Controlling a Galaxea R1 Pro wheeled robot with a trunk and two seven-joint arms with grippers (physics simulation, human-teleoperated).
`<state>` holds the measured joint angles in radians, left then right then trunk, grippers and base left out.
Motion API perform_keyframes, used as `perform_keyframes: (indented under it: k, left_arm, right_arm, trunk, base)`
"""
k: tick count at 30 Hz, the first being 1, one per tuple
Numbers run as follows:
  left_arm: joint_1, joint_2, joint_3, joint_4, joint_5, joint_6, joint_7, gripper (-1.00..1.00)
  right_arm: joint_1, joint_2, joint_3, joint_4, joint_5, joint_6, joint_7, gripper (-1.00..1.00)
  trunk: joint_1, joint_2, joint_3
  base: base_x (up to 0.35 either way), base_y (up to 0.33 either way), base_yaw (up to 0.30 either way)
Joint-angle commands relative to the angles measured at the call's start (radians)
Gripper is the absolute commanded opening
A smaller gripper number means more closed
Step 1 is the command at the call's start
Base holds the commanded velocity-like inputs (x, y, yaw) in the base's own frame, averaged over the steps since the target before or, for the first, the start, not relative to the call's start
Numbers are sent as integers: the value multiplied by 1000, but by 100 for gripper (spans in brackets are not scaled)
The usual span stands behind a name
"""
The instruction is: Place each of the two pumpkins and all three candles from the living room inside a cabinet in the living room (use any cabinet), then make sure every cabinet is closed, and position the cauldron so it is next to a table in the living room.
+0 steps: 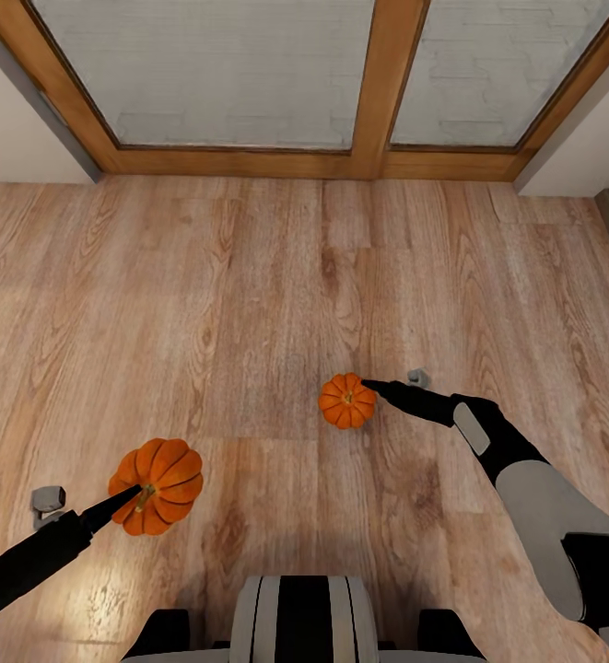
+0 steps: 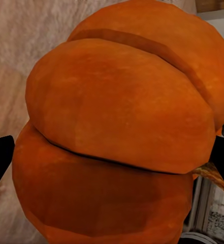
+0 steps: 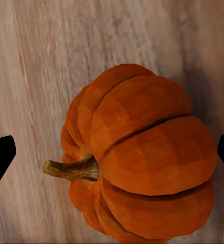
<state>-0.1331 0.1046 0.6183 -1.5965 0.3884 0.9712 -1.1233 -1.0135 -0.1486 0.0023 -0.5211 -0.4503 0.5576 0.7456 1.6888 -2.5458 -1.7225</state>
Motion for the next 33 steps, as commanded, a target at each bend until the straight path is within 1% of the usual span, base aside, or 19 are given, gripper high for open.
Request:
perform_keyframes:
  k: [1, 8, 14, 17, 19, 22, 23, 25, 33]
  left_arm:
    - [0, -1, 0, 0, 3, 6, -2, -100]
    - [0, -4, -5, 1, 3, 6, -3, -100]
    - [0, -4, -6, 1, 3, 6, -4, -100]
    - [0, -3, -6, 1, 3, 6, -4, -100]
    - [0, -3, -6, 1, 3, 6, -4, -100]
    - [0, -3, -6, 1, 3, 6, -4, -100]
    - [0, -3, -6, 1, 3, 6, -4, -100]
    - [0, -3, -6, 1, 3, 7, -4, -100]
    - [0, -1, -6, 1, 3, 7, -6, -100]
  right_arm:
    - [0, 0, 1, 0, -5, 7, -1, 100]
    - [-4, 5, 5, 39, 2, 6, -8, 100]
    - [-7, 4, 3, 53, 2, 6, -16, 100]
    - [-11, 5, 1, 67, 1, 8, -49, 100]
    - [-13, 7, -1, 79, 1, 10, -88, 100]
    - [-14, 9, -1, 84, 1, 10, -102, 100]
    - [-14, 9, -1, 86, 1, 9, -107, 100]
    - [-14, 10, -1, 88, 1, 9, -111, 100]
    - [-14, 10, -1, 88, 1, 6, -111, 100]
  trunk:
    - [0, 0, 0]
    - [0, 0, 0]
    - [0, 0, 0]
    - [0, 0, 0]
    - [0, 0, 0]
    - [0, 0, 0]
    - [0, 0, -4]
    - [1, -1, -12]
    - [1, -1, -12]
  base:
    - [0, 0, 0]
    - [0, 0, 0]
    - [0, 0, 0]
    - [0, 0, 0]
    - [0, 0, 0]
    - [0, 0, 0]
    - [0, 0, 0]
    - [0, 0, 0]
    - [0, 0, 0]
